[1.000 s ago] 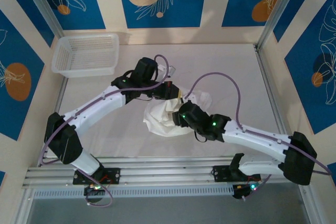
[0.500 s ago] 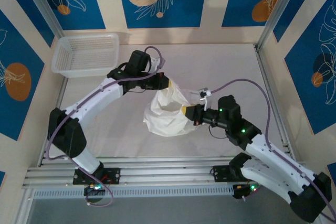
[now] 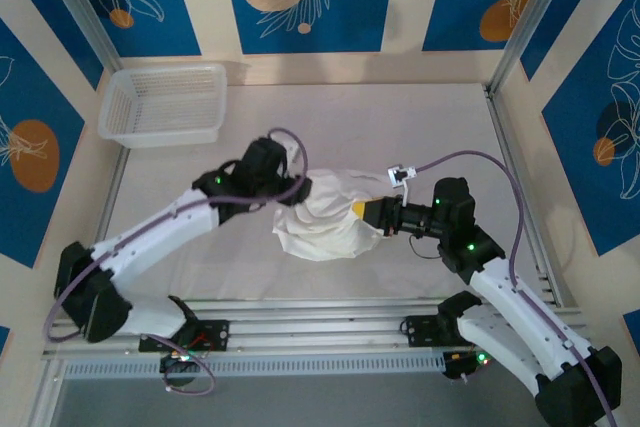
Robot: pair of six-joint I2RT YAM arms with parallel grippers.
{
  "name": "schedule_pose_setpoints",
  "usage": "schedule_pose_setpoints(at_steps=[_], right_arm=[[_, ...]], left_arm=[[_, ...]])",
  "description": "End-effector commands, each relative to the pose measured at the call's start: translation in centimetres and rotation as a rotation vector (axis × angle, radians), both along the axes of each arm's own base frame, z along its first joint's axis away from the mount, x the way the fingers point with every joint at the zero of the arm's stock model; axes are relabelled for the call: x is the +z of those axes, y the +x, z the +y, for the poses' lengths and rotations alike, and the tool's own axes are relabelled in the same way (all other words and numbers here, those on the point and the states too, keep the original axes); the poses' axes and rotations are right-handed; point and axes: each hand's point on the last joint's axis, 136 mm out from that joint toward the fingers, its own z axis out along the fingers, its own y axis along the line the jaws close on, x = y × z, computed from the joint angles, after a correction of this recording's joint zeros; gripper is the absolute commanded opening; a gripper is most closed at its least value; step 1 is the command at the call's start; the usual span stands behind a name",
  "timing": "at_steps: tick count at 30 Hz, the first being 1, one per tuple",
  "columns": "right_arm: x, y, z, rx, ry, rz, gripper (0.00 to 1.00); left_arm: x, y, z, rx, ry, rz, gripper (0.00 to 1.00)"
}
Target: Fold the inside-out t-shirt
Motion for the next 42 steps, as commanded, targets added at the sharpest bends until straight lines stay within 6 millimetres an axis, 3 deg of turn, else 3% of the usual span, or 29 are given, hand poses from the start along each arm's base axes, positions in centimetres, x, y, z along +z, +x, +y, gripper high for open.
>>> schedule_pose_setpoints(at_steps=[1,3,7,14,16,18,20,22,24,26,29,31,32,34,35,37,41,42], right_arm=[[0.0,-0.3,0.1,0.023,0.024,0.021,0.00],[0.1,-0.5,0.2,0.035,0.029,0.029,0.00],[0.5,-0.8,0.3,0.052,0.032,0.033,0.00],[0.9,-1.2,0.4,0.060,0.045,0.036,0.00],[1.1,-1.3,0.5,0.066,0.048,0.035,0.00],[1.2,-1.4,0.4,0.066,0.039,0.041,0.00],[0.9,-1.2,0.1,0.040,0.021,0.046,0.00],[0.1,-0.5,-0.7,-0.021,0.002,0.069,0.00],[-1.6,0.9,-2.3,-0.127,-0.019,0.136,0.00],[-4.6,2.6,-4.9,-0.280,-0.063,0.251,0.00],[-11.6,4.2,-9.6,-0.494,-0.196,0.428,0.00],[-14.2,4.3,-10.3,-0.494,-0.230,0.502,0.00],[-14.6,4.2,-9.9,-0.462,-0.224,0.521,0.00],[-13.9,4.0,-8.8,-0.402,-0.195,0.512,0.02],[-13.3,3.8,-8.3,-0.383,-0.195,0.494,0.11],[-11.5,3.4,-7.8,-0.364,-0.222,0.408,0.18],[-6.7,2.2,-8.2,-0.433,-0.288,0.146,0.40],[-5.4,2.0,-8.5,-0.472,-0.302,0.055,0.41]], left_arm=[[-2.5,-1.5,-1.7,-0.096,0.015,-0.039,0.64],[-3.4,-0.9,-2.2,-0.112,0.052,-0.050,0.65],[-5.2,-0.4,-4.9,-0.273,0.080,-0.112,0.75],[-8.2,3.7,-6.5,-0.264,0.251,-0.194,0.84],[-8.7,5.3,-6.0,-0.190,0.314,-0.209,0.78],[-8.4,6.1,-5.5,-0.136,0.330,-0.213,0.62],[-7.1,5.9,-5.7,-0.136,0.284,-0.210,0.40],[-5.5,5.2,-6.1,-0.156,0.209,-0.191,0.00],[-3.5,4.0,-6.5,-0.203,0.081,-0.125,0.00],[-0.4,2.0,-7.2,-0.291,-0.142,-0.012,0.00],[6.0,-1.1,-7.8,-0.446,-0.526,0.179,0.00],[8.1,-2.5,-7.9,-0.507,-0.591,0.234,0.00],[8.5,-2.9,-7.7,-0.512,-0.588,0.240,0.00],[8.9,-3.2,-7.5,-0.510,-0.600,0.251,0.00],[9.2,-3.4,-7.5,-0.517,-0.612,0.262,0.00],[9.2,-3.5,-7.8,-0.526,-0.627,0.290,0.00],[8.3,-2.8,-7.9,-0.474,-0.614,0.328,0.00],[8.1,-2.7,-8.0,-0.469,-0.610,0.334,0.00]])
